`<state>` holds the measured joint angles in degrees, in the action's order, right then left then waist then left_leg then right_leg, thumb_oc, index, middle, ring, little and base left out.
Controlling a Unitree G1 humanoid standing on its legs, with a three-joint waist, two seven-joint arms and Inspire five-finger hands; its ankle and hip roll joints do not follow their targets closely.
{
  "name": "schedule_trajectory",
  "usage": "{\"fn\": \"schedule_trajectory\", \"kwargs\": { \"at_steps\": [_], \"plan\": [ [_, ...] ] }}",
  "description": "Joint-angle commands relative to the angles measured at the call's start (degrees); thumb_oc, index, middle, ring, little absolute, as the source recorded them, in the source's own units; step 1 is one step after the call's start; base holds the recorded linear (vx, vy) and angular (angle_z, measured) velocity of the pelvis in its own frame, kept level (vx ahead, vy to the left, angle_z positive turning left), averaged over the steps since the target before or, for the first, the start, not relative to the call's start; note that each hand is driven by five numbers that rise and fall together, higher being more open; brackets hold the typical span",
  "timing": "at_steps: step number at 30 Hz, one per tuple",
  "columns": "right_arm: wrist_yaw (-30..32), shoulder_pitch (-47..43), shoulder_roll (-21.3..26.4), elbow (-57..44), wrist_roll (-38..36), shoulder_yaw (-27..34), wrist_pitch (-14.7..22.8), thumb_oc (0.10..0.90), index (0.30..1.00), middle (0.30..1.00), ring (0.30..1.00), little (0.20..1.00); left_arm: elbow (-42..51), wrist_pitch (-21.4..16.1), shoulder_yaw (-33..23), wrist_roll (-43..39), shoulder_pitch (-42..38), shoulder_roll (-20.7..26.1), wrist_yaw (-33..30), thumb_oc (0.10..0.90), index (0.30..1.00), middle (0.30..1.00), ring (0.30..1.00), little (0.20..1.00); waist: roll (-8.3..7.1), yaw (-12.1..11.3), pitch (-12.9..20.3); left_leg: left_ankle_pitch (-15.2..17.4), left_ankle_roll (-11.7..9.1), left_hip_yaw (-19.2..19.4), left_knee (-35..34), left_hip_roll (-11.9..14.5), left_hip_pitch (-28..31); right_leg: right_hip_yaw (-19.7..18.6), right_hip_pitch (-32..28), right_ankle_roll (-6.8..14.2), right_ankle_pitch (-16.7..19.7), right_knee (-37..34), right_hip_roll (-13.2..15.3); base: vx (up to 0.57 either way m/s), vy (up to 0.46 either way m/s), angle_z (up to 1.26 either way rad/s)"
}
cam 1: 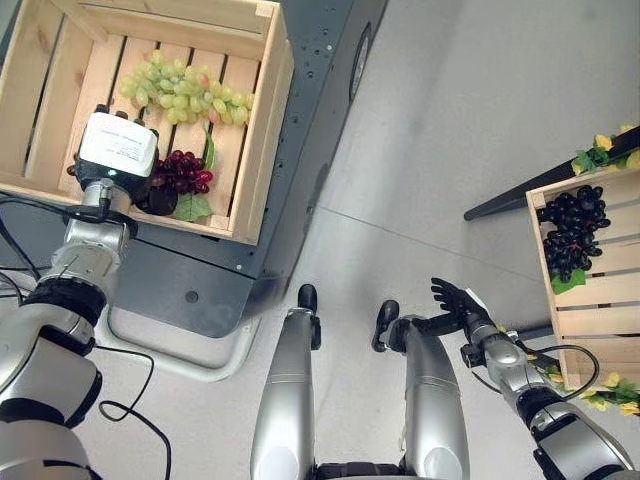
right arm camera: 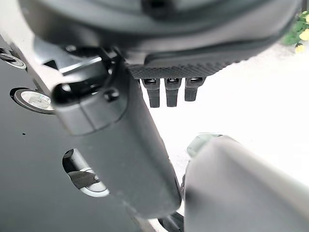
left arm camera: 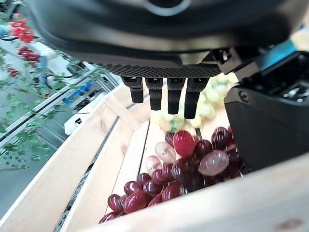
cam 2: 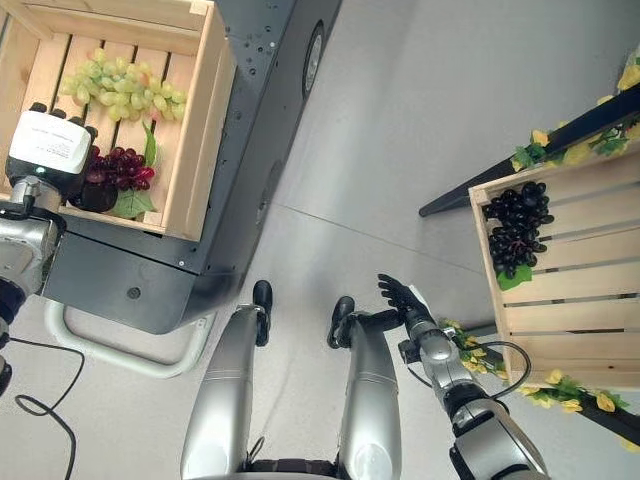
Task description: Pick up the fruits from the basket on one side to the basket on the other side
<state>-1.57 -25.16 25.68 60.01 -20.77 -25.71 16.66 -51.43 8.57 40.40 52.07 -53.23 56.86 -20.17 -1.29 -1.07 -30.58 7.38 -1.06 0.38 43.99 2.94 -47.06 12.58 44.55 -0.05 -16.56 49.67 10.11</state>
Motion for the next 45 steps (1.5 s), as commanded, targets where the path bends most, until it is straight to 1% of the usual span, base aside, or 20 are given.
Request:
{"fn": "schedule_trajectory", "kwargs": {
  "at_steps": [1,2,7,10,12,16,18,19,20,25,28,30,32,33,36,38,45],
  "plan": [
    [-1.72,2.97,2.18,-2.86,-2.91,0.76,3.71,0.8,0.9,0.9,0.9,0.9,1.32,3.41,-0.53,1.49,-4.5,8.89,1.25,0.8,0.9,0.9,0.9,0.9,-0.25,-0.76,0.78,5.25,3.34,4.95,-1.85,-1.01,4.7,0.38,-4.46,-1.46,-0.13,-0.59,-1.29,0.0,-0.017,0.08],
    [-1.8,3.06,2.07,-3.15,-3.13,0.71,3.7,0.8,0.9,0.9,0.9,0.9,1.68,1.27,0.27,0.53,-5.5,9.18,1.86,0.8,0.9,0.9,0.9,0.9,-0.56,-0.86,0.78,5.25,3.29,4.78,-1.66,-0.92,4.18,0.6,-4.08,-1.31,0.06,-0.57,-1.3,0.0,-0.016,0.07],
    [-2.01,3.55,1.49,-3.75,-3.4,1.1,4.3,0.8,0.9,0.9,0.9,0.9,3.59,-3.14,2.27,-3.62,-7.63,9.8,3.13,0.8,0.9,0.9,0.9,0.9,-1.29,-0.99,0.78,5.44,3.41,4.35,-1.68,-0.63,3.26,1.09,-3.26,-0.85,0.44,-0.7,-1.32,0.0,-0.003,0.01],
    [-1.72,3.37,1.4,-4.01,-4.44,1.29,4.46,0.8,0.9,0.9,0.9,0.9,3.33,-4.84,2.78,-4.7,-8.09,9.97,2.85,0.8,0.9,0.9,0.9,0.9,-1.45,-1.08,0.78,5.44,3.52,4.26,-1.7,-0.6,2.79,1.27,-2.95,-0.73,0.63,-0.93,-1.38,0.01,-0.011,0.03],
    [-1.39,3.32,1.46,-4.42,-5.19,1.6,4.42,0.8,0.9,0.9,0.9,0.9,3.02,-6.37,3.55,-6.59,-8.14,10.01,4.07,0.8,0.9,0.9,0.9,0.9,-1.49,-1.09,0.78,5.52,3.51,4.14,-1.27,-0.7,2.2,1.5,-2.44,-0.65,0.77,-0.74,-1.33,0.01,-0.001,0.07],
    [-0.76,3.2,1.37,-4.97,-5.56,1.94,4.45,0.8,0.9,0.9,0.9,0.9,2.64,-7.24,3.5,-9.09,-7.09,9.83,5.49,0.8,0.9,0.9,0.9,0.9,-1.82,-1.18,0.78,5.78,3.54,3.88,-0.65,-0.69,1.44,1.76,-1.84,-0.6,0.85,-0.56,-1.37,0.0,0.0,0.04],
    [0.02,3.05,1.31,-5.17,-5.8,2.07,4.23,0.8,0.9,0.9,0.9,0.9,1.76,-9.57,3.02,-10.44,-6.11,9.29,4.64,0.8,0.9,0.9,0.9,0.9,-1.96,-1.15,0.78,6.11,3.6,3.84,0.08,-0.62,0.94,1.8,-1.41,-0.64,0.7,-0.06,-1.31,0.0,0.0,0.0],
    [0.18,3.05,1.35,-5.13,-5.92,2.25,4.15,0.8,0.9,0.9,0.9,0.9,1.61,-10.48,3.0,-11.36,-5.88,9.15,4.44,0.466,0.399,0.399,0.399,0.399,-2.0,-1.15,0.78,6.26,3.59,3.8,0.28,-0.63,0.87,1.81,-1.39,-0.64,0.64,0.0,-1.28,0.0,0.0,0.0],
    [0.31,3.21,1.28,-4.77,-6.12,2.58,4.36,0.8,0.9,0.9,0.9,0.9,1.57,-11.49,2.71,-11.79,-5.12,8.66,4.61,0.4,0.3,0.3,0.3,0.3,-2.03,-1.2,0.78,6.47,3.65,3.77,0.38,-0.63,1.02,1.87,-1.51,-0.61,0.51,0.19,-1.19,0.0,0.0,0.0],
    [0.15,3.88,1.4,-3.98,-6.44,3.65,5.55,0.8,0.9,0.9,0.9,0.9,1.2,-10.55,2.04,-10.24,-3.46,8.43,6.21,0.4,0.3,0.3,0.3,0.3,-1.72,-1.15,0.78,6.65,3.77,4.0,0.41,-0.62,1.67,1.69,-2.11,-0.5,0.5,0.11,-0.99,0.0,0.0,0.0],
    [0.68,3.87,1.73,-4.83,-7.0,3.84,5.21,0.8,0.9,0.9,0.9,0.9,1.17,-8.83,2.49,-8.7,-3.27,8.95,6.6,0.4,0.3,0.3,0.3,0.3,-1.53,-1.05,0.78,6.5,3.72,4.14,0.04,-0.67,2.16,1.7,-2.46,-0.4,0.73,-0.31,-0.88,0.0,0.0,0.0],
    [0.8,3.93,1.94,-5.21,-7.1,4.04,4.91,0.8,0.9,0.9,0.9,0.9,1.01,-7.96,2.63,-8.32,-3.25,9.29,5.9,0.4,0.3,0.3,0.3,0.3,-1.49,-0.94,0.78,6.3,3.63,4.18,-0.59,-0.67,2.83,1.7,-3.05,-0.33,0.92,-0.98,-0.92,0.0,0.0,0.0],
    [0.85,3.81,1.92,-4.92,-7.03,4.0,5.01,0.8,0.9,0.9,0.9,0.9,1.05,-7.54,2.27,-10.77,-2.91,9.17,3.8,0.4,0.3,0.3,0.3,0.3,-1.37,-0.99,0.78,6.12,3.61,4.17,-1.02,-0.7,3.26,1.69,-3.48,-0.26,1.06,-1.39,-0.88,0.0,0.0,0.0],
    [1.05,3.97,1.71,-4.7,-6.89,4.06,5.29,0.8,0.9,0.9,0.9,0.9,0.97,-8.51,1.74,-12.33,-2.96,8.96,2.72,0.4,0.3,0.3,0.3,0.3,-1.36,-1.02,0.78,6.01,3.63,4.26,-1.54,-0.61,3.84,1.7,-4.01,-0.25,1.12,-1.82,-0.87,0.0,0.0,0.0],
    [1.39,4.11,1.45,-4.43,-6.91,4.18,5.72,0.8,0.9,0.9,0.9,0.9,1.17,-10.02,0.82,-13.61,-2.39,8.48,1.59,0.4,0.3,0.3,0.3,0.3,-1.19,-1.15,0.78,5.89,3.6,4.24,-2.04,-0.68,4.45,1.73,-4.53,-0.22,1.14,-2.14,-0.81,0.0,-0.024,-0.01],
    [1.71,4.14,1.29,-4.57,-7.13,4.18,5.64,0.8,0.9,0.9,0.9,0.9,1.02,-11.68,0.4,-12.48,-1.76,8.09,1.34,0.4,0.3,0.3,0.3,0.3,-1.03,-1.18,0.78,5.91,3.63,4.26,-2.35,-0.77,5.21,1.66,-5.18,-0.27,1.07,-2.39,-0.82,0.0,0.0,0.0],
    [1.72,4.5,1.24,-5.03,-7.05,5.09,4.87,0.8,0.9,0.9,0.9,0.9,1.44,-14.96,-1.07,-8.72,2.15,7.48,2.94,0.4,0.3,0.3,0.3,0.3,-0.28,-1.03,0.78,5.61,3.5,4.56,-3.5,-1.05,7.36,1.3,-7.0,-0.21,1.27,-3.64,-0.68,0.0,0.003,-0.06]
  ]
}}
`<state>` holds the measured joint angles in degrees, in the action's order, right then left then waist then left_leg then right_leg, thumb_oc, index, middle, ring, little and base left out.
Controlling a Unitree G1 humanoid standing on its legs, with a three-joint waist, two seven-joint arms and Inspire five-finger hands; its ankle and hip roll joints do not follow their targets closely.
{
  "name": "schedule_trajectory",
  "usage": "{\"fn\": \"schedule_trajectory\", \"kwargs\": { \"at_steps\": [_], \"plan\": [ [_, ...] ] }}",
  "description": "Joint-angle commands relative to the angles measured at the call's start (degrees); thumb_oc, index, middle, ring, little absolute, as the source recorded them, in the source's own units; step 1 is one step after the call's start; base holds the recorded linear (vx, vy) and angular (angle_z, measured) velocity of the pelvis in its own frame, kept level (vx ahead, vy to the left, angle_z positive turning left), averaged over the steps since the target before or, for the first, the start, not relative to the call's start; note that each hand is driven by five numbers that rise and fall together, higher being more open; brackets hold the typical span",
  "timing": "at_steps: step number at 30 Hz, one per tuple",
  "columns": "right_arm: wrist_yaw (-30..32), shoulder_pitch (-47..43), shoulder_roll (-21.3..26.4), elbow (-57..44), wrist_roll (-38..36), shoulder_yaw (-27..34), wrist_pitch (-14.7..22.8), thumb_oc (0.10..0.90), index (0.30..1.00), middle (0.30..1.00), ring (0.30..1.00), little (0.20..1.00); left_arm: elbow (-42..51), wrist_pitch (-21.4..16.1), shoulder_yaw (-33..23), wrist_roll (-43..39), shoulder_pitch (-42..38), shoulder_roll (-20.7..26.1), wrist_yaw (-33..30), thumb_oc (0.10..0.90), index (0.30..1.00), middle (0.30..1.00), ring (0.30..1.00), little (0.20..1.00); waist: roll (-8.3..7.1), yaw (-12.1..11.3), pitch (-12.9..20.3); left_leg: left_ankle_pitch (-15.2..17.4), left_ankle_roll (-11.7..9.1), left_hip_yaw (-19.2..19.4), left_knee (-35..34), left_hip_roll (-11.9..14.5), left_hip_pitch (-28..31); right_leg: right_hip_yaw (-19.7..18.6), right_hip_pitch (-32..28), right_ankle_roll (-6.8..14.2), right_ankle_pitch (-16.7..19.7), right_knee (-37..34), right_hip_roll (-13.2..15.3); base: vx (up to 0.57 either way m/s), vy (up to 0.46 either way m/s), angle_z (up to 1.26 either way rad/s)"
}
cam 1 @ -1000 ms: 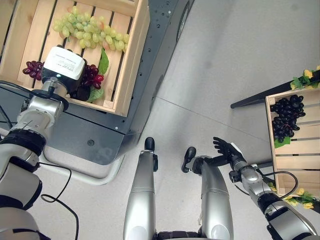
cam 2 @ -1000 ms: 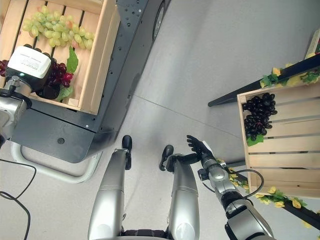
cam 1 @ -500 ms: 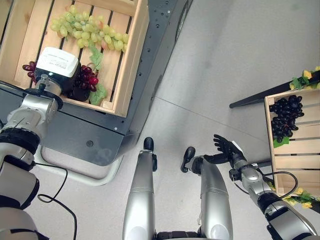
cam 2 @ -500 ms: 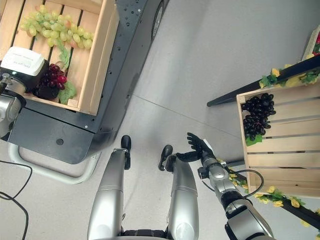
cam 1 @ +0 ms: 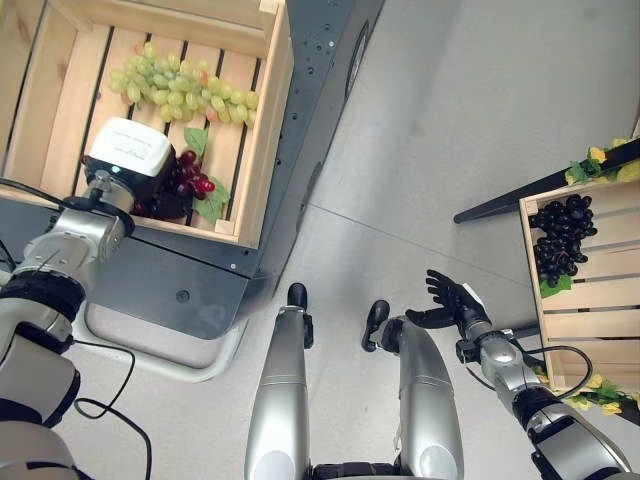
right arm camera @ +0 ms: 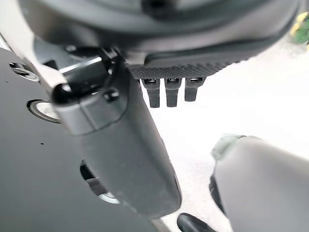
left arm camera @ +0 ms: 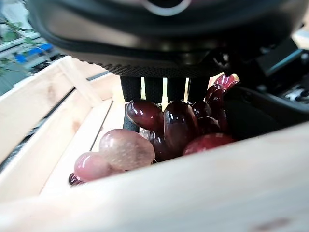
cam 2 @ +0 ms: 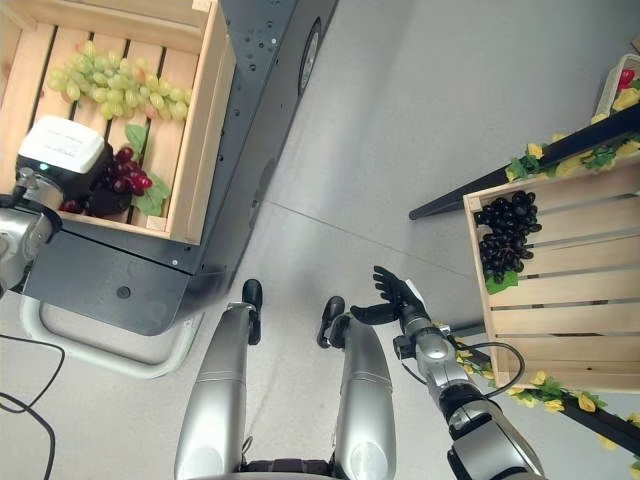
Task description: Pick up the fruits from the basket on one side to the basket on the other side
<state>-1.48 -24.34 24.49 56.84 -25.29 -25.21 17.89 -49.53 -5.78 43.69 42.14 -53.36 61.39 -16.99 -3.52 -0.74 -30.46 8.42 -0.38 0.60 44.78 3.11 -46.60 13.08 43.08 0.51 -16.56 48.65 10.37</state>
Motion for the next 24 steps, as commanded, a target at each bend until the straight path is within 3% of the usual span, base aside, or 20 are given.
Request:
{"fn": "schedule_trajectory", "kwargs": {
  "at_steps": [1,14,24],
  "plan": [
    [1.67,3.71,2.51,-1.85,-2.34,4.78,3.41,0.8,0.9,0.9,0.9,0.9,-0.63,-1.57,-4.22,2.21,2.94,2.95,0.22,0.4,0.3,0.3,0.3,0.3,2.06,-1.29,0.66,4.43,2.78,4.47,-4.75,-1.22,7.39,0.76,-5.98,-0.69,1.45,-3.19,-0.91,0.0,0.0,0.0],
    [1.81,4.77,3.24,0.04,-2.14,6.54,3.64,0.8,0.9,0.9,0.9,0.9,1.79,-5.27,-4.27,7.38,9.1,3.69,3.78,0.4,0.3,0.3,0.3,0.3,3.56,-1.31,0.66,3.76,2.84,5.06,-8.08,-1.57,11.48,0.58,-9.17,0.02,2.2,-5.85,-0.34,0.0,0.001,-0.02],
    [1.41,5.93,3.65,0.13,-2.8,8.22,4.18,0.8,0.9,0.9,0.9,0.9,6.66,-11.19,-4.87,9.58,13.12,6.58,5.98,0.4,0.3,0.3,0.3,0.3,4.84,-1.48,0.66,3.5,2.91,5.01,-10.23,-2.15,15.16,1.02,-12.49,0.71,2.7,-7.68,0.42,0.0,-0.011,-0.01]
  ]
}}
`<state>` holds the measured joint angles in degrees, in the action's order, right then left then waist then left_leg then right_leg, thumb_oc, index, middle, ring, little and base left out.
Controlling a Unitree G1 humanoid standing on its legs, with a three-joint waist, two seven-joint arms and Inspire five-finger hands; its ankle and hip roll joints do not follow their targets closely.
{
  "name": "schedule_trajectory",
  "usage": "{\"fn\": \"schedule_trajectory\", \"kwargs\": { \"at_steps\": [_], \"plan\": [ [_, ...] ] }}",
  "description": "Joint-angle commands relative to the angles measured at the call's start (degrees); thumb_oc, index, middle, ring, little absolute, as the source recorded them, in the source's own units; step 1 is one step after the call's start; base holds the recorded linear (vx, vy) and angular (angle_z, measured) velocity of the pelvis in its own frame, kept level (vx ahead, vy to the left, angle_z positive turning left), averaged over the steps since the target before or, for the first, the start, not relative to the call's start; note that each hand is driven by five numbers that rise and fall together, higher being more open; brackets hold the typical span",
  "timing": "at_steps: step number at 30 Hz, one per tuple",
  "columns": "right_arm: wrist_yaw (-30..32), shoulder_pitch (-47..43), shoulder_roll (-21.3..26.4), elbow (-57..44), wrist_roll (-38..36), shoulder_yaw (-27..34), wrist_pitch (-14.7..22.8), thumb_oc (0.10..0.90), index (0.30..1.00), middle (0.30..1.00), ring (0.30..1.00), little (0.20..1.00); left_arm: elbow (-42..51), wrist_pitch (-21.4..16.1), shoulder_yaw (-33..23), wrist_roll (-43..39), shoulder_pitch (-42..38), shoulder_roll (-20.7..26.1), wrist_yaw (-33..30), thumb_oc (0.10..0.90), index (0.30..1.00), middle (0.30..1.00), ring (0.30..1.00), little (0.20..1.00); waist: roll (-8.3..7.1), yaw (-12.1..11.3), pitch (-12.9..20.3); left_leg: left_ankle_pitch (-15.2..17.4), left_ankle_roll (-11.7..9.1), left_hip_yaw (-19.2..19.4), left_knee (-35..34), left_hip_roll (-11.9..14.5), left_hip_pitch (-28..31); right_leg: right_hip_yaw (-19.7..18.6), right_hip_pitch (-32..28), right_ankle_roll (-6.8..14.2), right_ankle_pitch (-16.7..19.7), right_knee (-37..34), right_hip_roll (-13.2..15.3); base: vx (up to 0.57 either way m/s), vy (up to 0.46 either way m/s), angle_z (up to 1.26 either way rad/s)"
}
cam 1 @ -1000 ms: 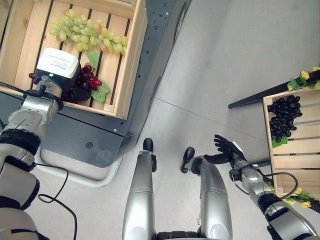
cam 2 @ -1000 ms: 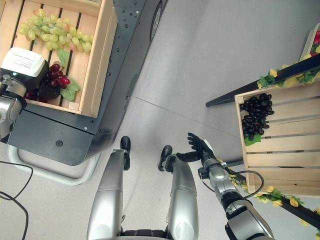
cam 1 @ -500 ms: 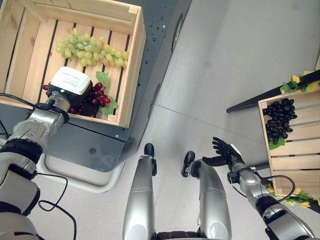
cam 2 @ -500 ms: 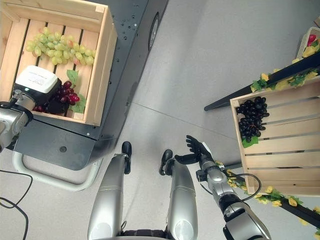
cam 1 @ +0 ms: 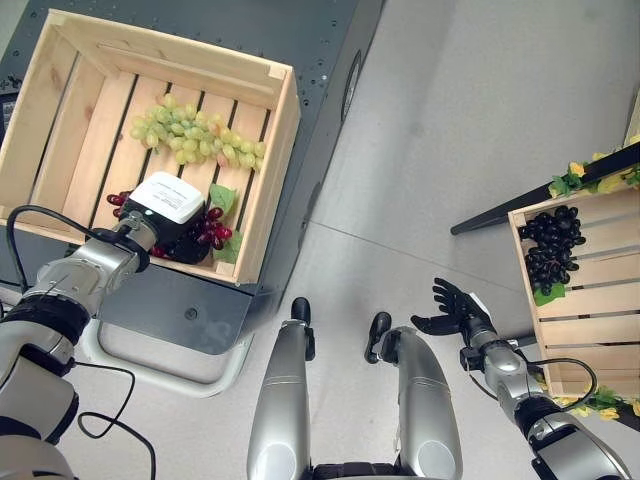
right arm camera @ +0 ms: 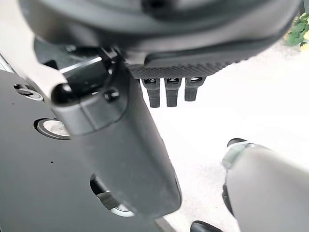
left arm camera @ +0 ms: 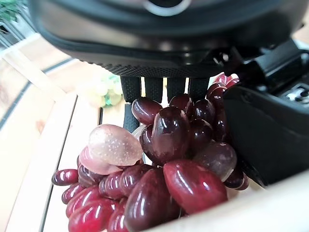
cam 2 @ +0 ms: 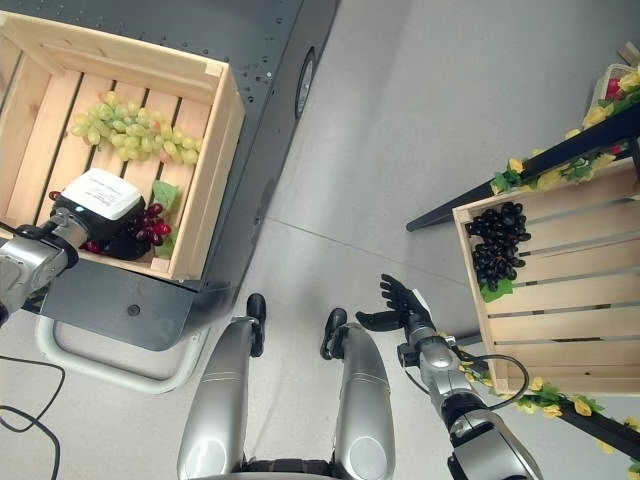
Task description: Pick up the fruits from the basket on one side to the basket on the other side
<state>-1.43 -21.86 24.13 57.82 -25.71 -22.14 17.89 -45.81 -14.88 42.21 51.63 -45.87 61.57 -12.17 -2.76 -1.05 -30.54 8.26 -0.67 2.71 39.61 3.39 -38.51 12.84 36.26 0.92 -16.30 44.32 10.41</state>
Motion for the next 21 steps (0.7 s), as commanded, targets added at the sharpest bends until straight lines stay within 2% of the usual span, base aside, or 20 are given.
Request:
{"fn": "schedule_trajectory", "kwargs": {
  "at_steps": [1,6,8,10,11,12,14,15,21],
  "plan": [
    [1.4,3.56,3.9,-0.75,-2.29,5.33,4.15,0.8,0.9,0.9,0.9,0.9,3.31,-2.46,-3.61,-0.03,6.3,6.51,1.08,0.4,0.3,0.3,0.3,0.3,4.16,-1.2,0.75,3.58,3.23,2.87,-5.6,-2.48,7.78,1.29,-6.25,0.47,2.64,-3.82,0.42,0.0,-0.016,-0.03],
    [1.19,4.12,3.79,0.16,-1.66,6.07,4.25,0.8,0.9,0.9,0.9,0.9,4.2,-3.33,-4.62,-0.97,8.5,7.03,0.13,0.4,0.3,0.3,0.3,0.3,4.65,-1.14,0.75,3.03,3.34,2.79,-7.96,-2.81,11.0,1.4,-9.14,1.09,3.51,-6.28,0.52,0.0,-0.022,-0.03],
    [1.28,4.39,3.71,0.54,-1.33,6.3,4.25,0.8,0.9,0.9,0.9,0.9,3.96,-2.45,-5.25,-2.33,9.32,7.22,-0.52,0.4,0.3,0.3,0.3,0.3,4.9,-1.12,0.75,2.63,3.31,2.7,-9.33,-2.98,12.83,1.45,-10.84,1.36,3.91,-7.84,0.5,0.0,-0.033,-0.04],
    [1.41,4.84,3.7,0.36,-1.41,6.51,4.14,0.8,0.9,0.9,0.9,0.9,4.19,1.35,-6.83,-6.67,10.67,7.37,-2.45,0.4,0.3,0.3,0.3,0.3,5.13,-1.13,0.75,2.19,3.27,2.41,-10.83,-3.29,15.01,1.41,-13.05,1.55,4.37,-9.9,0.27,0.01,-0.039,-0.02],
    [1.42,4.98,3.68,0.26,-1.43,6.57,4.1,0.8,0.9,0.9,0.9,0.9,4.14,2.07,-7.34,-7.8,10.95,7.23,-3.09,0.4,0.3,0.3,0.3,0.3,5.15,-1.16,0.75,2.15,3.26,2.37,-11.03,-3.34,15.42,1.41,-13.5,1.57,4.42,-10.28,0.24,0.01,-0.051,-0.02],
    [1.42,5.42,3.55,0.0,-1.71,6.79,4.13,0.8,0.9,0.9,0.9,0.9,3.54,5.16,-9.33,-10.13,12.0,6.55,-5.99,0.4,0.3,0.3,0.3,0.3,5.2,-1.26,0.75,2.01,3.31,2.24,-11.67,-3.49,16.9,1.41,-15.09,1.59,4.58,-11.36,0.15,0.01,-0.045,-0.03],
    [1.37,5.73,3.44,-0.03,-1.92,6.86,4.46,0.8,0.9,0.9,0.9,0.9,1.96,6.82,-11.23,-12.81,12.99,5.72,-8.85,0.4,0.3,0.3,0.3,0.3,5.22,-1.24,0.75,1.97,3.3,2.16,-12.0,-3.6,17.94,1.36,-16.23,1.51,4.62,-11.98,0.01,0.02,-0.055,-0.02],
    [1.66,6.33,3.09,-0.61,-2.24,7.04,4.41,0.8,0.9,0.9,0.9,0.9,-0.09,8.05,-14.25,-14.31,14.27,4.23,-12.44,0.4,0.3,0.3,0.3,0.3,5.11,-1.39,1.19,2.12,3.36,1.95,-12.24,-3.79,19.09,1.29,-17.48,1.38,4.56,-12.59,-0.14,0.02,-0.061,0.0],
    [1.91,8.48,1.6,-3.76,-2.38,6.85,5.29,0.8,0.9,0.9,0.9,0.9,-4.54,8.29,-23.96,-22.96,19.02,-2.19,-25.5,0.4,0.3,0.3,0.3,0.3,4.63,-0.96,3.77,1.9,3.21,1.79,-13.84,-3.91,22.03,0.67,-20.26,0.75,4.24,-14.34,-1.09,0.04,-0.048,-0.01]
  ]
}}
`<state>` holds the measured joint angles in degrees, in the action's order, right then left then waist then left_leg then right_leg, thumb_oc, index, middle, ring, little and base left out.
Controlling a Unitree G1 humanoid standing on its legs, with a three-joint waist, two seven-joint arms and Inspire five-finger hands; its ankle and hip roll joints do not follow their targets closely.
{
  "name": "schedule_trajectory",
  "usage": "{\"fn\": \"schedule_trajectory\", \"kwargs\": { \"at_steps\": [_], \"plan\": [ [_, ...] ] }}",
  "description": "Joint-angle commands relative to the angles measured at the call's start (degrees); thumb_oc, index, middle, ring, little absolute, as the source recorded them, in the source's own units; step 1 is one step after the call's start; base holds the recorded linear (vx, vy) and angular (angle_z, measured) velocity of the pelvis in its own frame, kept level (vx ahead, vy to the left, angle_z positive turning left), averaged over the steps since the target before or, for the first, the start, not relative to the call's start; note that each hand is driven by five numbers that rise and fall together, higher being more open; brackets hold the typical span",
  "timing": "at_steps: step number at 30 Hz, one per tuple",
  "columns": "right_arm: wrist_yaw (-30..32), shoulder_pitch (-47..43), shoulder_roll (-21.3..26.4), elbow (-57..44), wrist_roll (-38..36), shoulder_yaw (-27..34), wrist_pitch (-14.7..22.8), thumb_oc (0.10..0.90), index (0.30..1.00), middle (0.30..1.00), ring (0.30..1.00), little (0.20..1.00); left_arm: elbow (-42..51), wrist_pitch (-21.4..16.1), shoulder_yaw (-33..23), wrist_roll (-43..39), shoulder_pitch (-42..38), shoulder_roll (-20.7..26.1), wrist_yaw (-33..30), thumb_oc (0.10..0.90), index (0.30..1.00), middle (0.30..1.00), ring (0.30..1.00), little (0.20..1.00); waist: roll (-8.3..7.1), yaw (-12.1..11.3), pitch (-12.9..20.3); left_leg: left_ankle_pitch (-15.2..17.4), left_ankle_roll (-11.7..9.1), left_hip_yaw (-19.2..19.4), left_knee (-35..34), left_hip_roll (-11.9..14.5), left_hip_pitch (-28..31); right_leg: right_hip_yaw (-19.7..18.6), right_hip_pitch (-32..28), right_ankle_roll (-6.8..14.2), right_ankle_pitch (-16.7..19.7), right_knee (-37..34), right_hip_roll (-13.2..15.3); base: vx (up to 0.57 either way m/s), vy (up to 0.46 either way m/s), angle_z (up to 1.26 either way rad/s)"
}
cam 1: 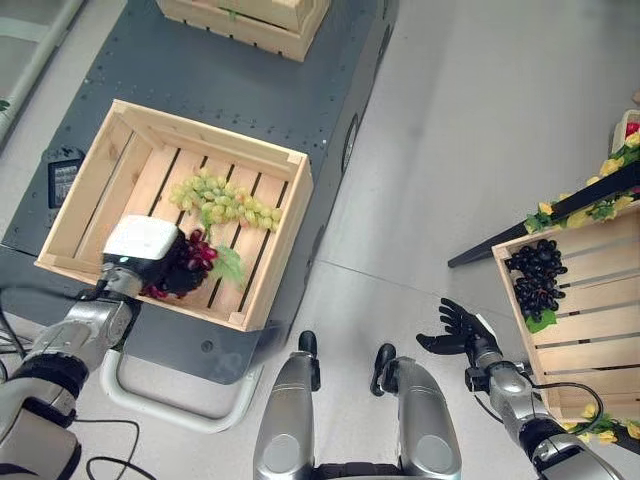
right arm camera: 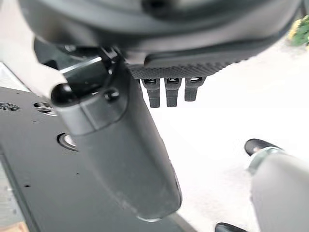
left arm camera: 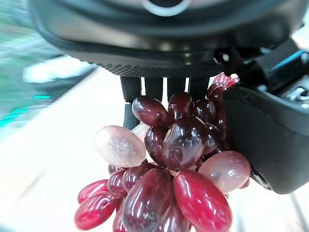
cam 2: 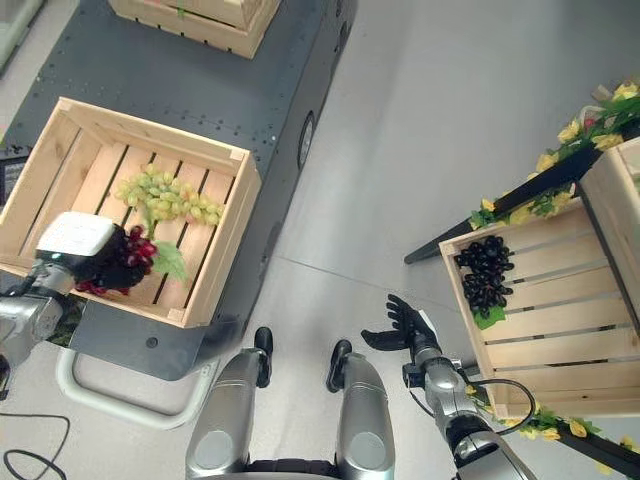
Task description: Pick up the fruits from the basket on one side to the basket on the other side
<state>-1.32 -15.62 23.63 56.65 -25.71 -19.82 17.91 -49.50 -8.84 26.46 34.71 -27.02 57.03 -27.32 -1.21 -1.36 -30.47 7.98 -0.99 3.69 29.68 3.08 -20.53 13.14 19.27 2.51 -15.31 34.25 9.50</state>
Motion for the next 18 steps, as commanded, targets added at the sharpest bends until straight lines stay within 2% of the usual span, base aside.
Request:
{"fn": "schedule_trajectory", "kwargs": {
  "at_steps": [1,2,5,8,11,13,15,18],
  "plan": [
    [1.98,2.45,1.92,-3.13,-2.26,4.38,5.16,0.8,0.9,0.9,0.9,0.9,-1.05,1.79,-8.9,-6.41,0.39,1.88,-11.29,0.4,0.3,0.3,0.3,0.3,3.05,-0.58,4.02,2.16,3.51,0.87,-4.14,-3.6,4.4,0.32,-3.59,-0.9,3.15,-4.46,-0.29,0.06,-0.043,-0.04],
    [2.46,3.07,1.34,-4.33,-2.07,3.95,5.91,0.8,0.9,0.9,0.9,0.9,-1.38,0.07,-10.82,-8.73,0.82,0.49,-14.17,0.4,0.3,0.3,0.3,0.3,2.98,-0.33,4.72,2.17,3.4,1.05,-4.83,-3.55,5.47,0.19,-4.58,-0.99,2.91,-5.12,-0.49,0.05,-0.03,-0.03],
    [3.44,4.16,0.67,-6.66,-2.25,3.7,6.17,0.8,0.9,0.9,0.9,0.9,-0.71,-2.38,-13.81,-12.9,1.36,-1.71,-16.65,0.4,0.3,0.3,0.3,0.3,2.9,0.15,5.71,2.35,3.29,1.36,-5.63,-3.56,7.22,0.01,-6.04,-1.01,2.54,-5.7,-0.65,0.05,-0.041,-0.06],
    [5.42,5.71,0.0,-9.64,-1.94,3.92,6.19,0.8,0.9,0.9,0.9,0.9,2.08,-6.13,-17.28,-18.53,2.72,-4.1,-16.58,0.4,0.3,0.3,0.3,0.3,2.97,0.8,7.16,2.57,3.15,1.57,-6.39,-3.59,8.87,-0.14,-7.55,-1.14,2.22,-6.48,-0.9,0.04,-0.041,-0.07],
    [7.18,7.03,-0.76,-12.74,-1.12,4.13,5.26,0.8,0.9,0.9,0.9,0.9,6.84,-7.67,-18.01,-19.04,3.58,-5.94,-13.95,0.4,0.3,0.3,0.3,0.3,3.11,1.22,8.83,2.52,2.9,1.52,-8.03,-3.82,10.91,-0.32,-9.57,-1.01,2.32,-8.48,-1.2,0.06,-0.04,-0.08],
    [7.92,7.7,-1.0,-14.01,0.93,4.23,4.51,0.8,0.9,0.9,0.9,0.9,10.45,-8.92,-18.15,-22.73,3.97,-6.93,-11.14,0.4,0.3,0.3,0.3,0.3,3.3,1.38,10.12,2.15,2.61,1.19,-9.83,-4.11,12.64,-0.32,-11.43,-0.93,2.77,-10.76,-1.35,0.06,-0.044,-0.01],
    [9.72,8.21,-1.17,-16.62,3.33,3.37,3.99,0.8,0.9,0.9,0.9,0.9,14.19,-11.05,-18.81,-30.74,4.25,-8.34,-6.62,0.4,0.3,0.3,0.3,0.3,3.59,1.51,11.54,1.55,2.36,0.61,-12.58,-4.46,14.98,-0.12,-13.85,-0.79,3.4,-13.69,-1.64,0.06,-0.066,0.02],
    [10.24,8.97,-1.27,-20.22,2.72,3.15,2.61,0.8,0.9,0.9,0.9,0.9,18.72,-13.62,-20.45,-43.02,4.87,-11.14,1.94,0.4,0.3,0.3,0.3,0.3,3.69,1.63,14.05,0.32,1.95,-0.31,-17.1,-4.89,18.24,-0.37,-17.12,-0.37,4.95,-18.47,-2.23,0.06,-0.091,-0.01]
  ]
}}
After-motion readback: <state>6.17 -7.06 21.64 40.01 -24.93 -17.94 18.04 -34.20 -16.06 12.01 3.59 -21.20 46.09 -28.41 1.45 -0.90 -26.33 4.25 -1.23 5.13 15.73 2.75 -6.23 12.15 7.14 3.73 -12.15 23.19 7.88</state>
